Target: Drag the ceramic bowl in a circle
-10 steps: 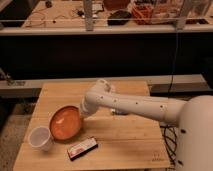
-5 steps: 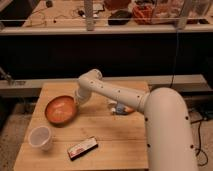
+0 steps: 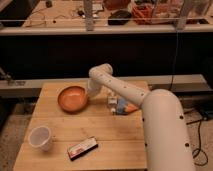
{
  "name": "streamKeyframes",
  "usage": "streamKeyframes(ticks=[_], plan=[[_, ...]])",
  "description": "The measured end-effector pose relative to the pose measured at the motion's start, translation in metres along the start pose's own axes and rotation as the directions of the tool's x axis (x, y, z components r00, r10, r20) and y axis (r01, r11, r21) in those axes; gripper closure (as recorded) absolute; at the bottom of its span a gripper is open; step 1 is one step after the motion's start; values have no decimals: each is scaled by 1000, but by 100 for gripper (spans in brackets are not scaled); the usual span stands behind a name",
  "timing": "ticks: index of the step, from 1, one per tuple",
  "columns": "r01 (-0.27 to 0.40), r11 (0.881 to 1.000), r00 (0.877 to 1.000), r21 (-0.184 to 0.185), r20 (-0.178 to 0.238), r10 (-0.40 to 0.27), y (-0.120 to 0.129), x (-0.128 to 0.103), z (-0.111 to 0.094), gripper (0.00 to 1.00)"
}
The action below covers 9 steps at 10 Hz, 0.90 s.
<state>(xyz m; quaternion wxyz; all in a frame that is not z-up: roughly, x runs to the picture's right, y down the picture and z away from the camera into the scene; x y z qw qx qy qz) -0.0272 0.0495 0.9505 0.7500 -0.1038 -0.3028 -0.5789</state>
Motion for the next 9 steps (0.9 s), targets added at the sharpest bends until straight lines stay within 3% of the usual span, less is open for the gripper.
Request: streamKeyframes(ticks=[3,4,7,9], plan=[[-47,999,998,-25,-38,46,61,-14,-28,98],[-37,998,998,-41,-54,35,74,-35,-41,98],[37,997,996,-70,-81,-42,71,-92,-76,98],[105,992,992,-64,-67,-109,46,-114,-75,98]])
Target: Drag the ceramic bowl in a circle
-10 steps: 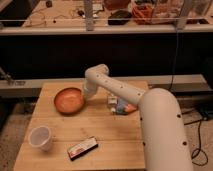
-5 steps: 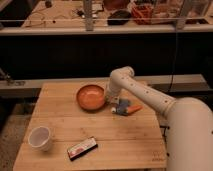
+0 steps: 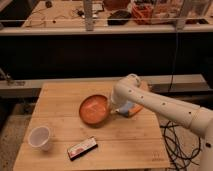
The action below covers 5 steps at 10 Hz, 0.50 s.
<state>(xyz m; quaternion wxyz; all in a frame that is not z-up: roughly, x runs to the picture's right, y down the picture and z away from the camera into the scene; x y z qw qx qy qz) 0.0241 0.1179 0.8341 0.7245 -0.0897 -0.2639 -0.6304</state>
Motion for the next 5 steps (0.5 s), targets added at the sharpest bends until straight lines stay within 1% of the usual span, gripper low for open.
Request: streamKeyframes(ticks=[1,2,3,4,5], plan=[[48,999,999,21,19,-48,-28,-12,6,98],[75,997,997,37,32,-76,-45,-18,11,98],[103,993,993,61,47,-106,-68,-24,19,98],[135,987,988,91,60,-141,-94,-28,28,98],[152,982,985,113,69,-161,-112,-27,35,98]])
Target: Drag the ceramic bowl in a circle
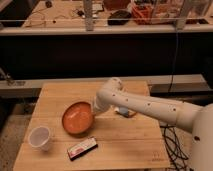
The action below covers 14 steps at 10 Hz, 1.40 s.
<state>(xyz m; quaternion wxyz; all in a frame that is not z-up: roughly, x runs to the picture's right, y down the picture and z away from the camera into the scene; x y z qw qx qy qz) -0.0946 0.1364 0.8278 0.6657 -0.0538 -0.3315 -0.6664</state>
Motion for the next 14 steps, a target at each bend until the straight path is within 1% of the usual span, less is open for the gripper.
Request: streamKeyframes(ticks=[1,2,3,4,5,6,7,8,9,10,11,13,14], plan=[[10,1000,1000,16,6,-10,-10,4,6,98],[17,999,1000,42,11,-18,-21,17,12,98],[9,998,1000,56,10,-10,-23,34,17,98],[-3,998,1000,62,9,3,-22,49,20,98],[-34,997,999,69,8,33,-16,71,24,98],[-80,994,997,74,8,80,-4,96,28,98],[-109,991,994,73,6,109,5,110,29,98],[-162,985,987,67,6,162,26,127,30,98],[-201,978,980,61,5,201,46,134,28,98],[-236,970,972,56,6,236,65,137,26,98],[-269,961,963,64,10,269,81,135,21,98],[-298,952,954,74,3,299,101,117,5,98],[-303,950,953,75,-1,304,105,102,-2,98]])
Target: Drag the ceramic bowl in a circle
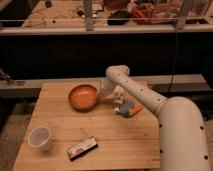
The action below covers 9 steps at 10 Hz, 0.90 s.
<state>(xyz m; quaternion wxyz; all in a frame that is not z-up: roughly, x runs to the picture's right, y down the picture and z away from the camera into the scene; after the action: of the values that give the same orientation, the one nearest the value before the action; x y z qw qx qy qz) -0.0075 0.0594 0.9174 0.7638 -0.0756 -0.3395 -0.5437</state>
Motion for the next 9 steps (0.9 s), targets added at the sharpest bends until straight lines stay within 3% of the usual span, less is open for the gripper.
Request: streamKeyframes(ticks=[5,7,9], plan=[[108,994,994,-22,28,-107,13,-103,-43,98],[143,990,988,16,56,-143,3,-128,-36,98],[193,979,977,62,81,-197,-34,-139,-12,98]])
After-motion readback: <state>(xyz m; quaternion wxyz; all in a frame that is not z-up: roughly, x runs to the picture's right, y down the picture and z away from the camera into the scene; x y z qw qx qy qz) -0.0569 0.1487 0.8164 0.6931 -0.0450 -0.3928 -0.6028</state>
